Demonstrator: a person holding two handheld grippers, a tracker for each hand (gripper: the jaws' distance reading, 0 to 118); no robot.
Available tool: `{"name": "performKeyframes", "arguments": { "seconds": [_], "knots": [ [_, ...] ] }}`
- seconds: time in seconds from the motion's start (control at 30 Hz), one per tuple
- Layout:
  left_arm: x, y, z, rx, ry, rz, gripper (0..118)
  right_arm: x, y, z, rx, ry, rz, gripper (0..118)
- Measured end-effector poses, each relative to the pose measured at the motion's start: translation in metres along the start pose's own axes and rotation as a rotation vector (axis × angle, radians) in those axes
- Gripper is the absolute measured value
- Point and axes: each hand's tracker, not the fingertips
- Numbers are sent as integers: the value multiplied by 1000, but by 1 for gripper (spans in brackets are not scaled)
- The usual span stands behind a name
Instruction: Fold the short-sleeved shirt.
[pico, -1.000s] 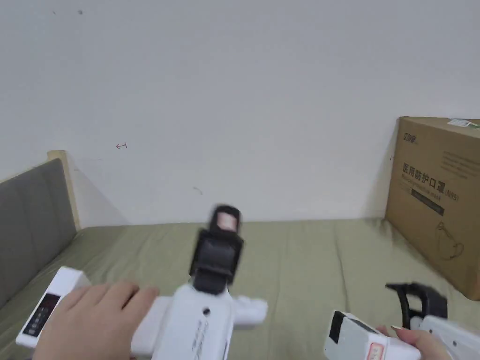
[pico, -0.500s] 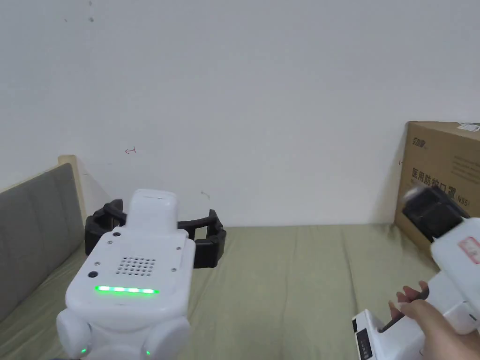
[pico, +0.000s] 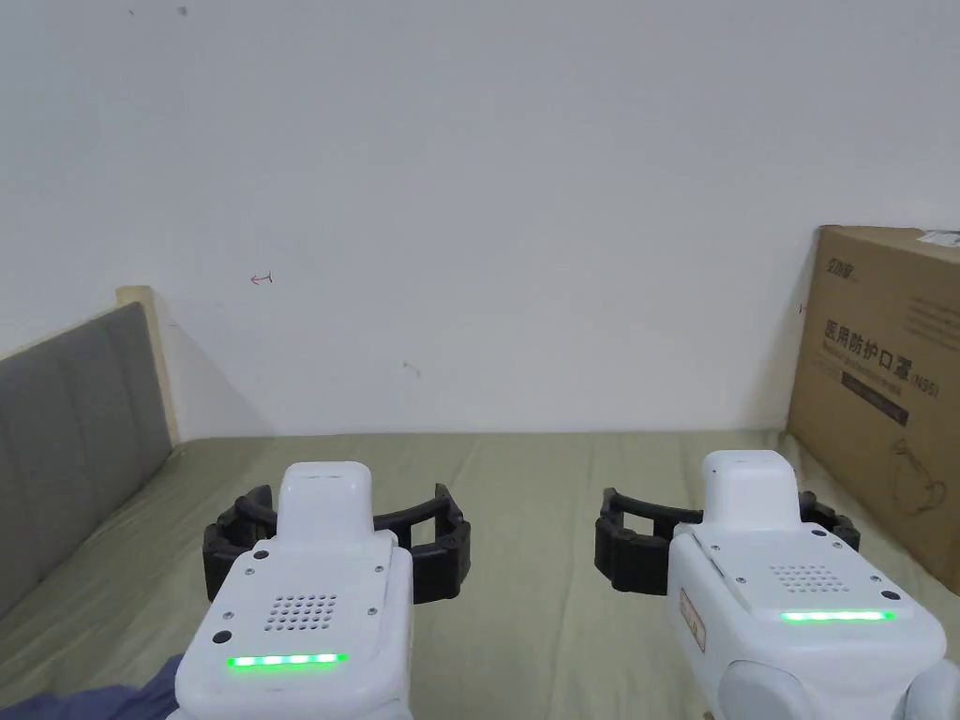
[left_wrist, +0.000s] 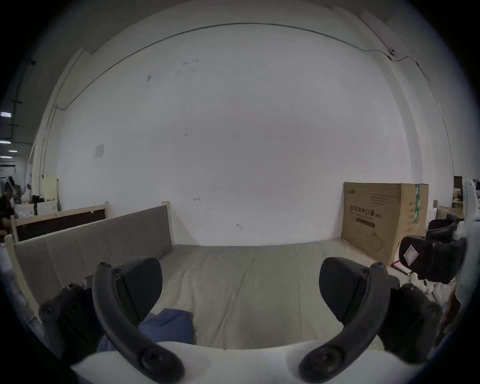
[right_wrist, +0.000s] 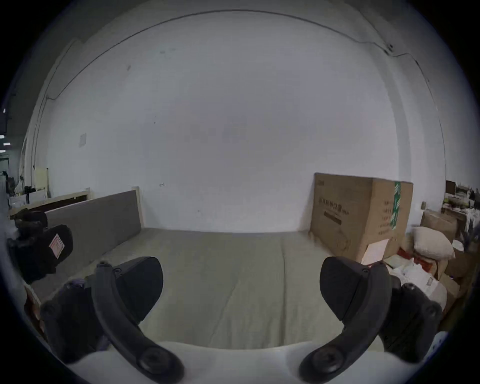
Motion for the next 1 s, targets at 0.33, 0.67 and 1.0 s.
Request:
{"name": "performKeyframes", "arguments": {
  "seconds": [0.33, 0.67, 1.0],
  "knots": [
    [-2, 0, -5, -45, 28, 69, 118, -4, -2, 4, -5, -39, 9, 118],
    [-1, 1, 3, -22, 37, 64, 117, -4, -2, 9, 3, -5, -15, 117],
    [-5, 3, 8, -3, 45, 50, 116, -1, -1, 12, 3, -26, -47, 116]
  ]
}}
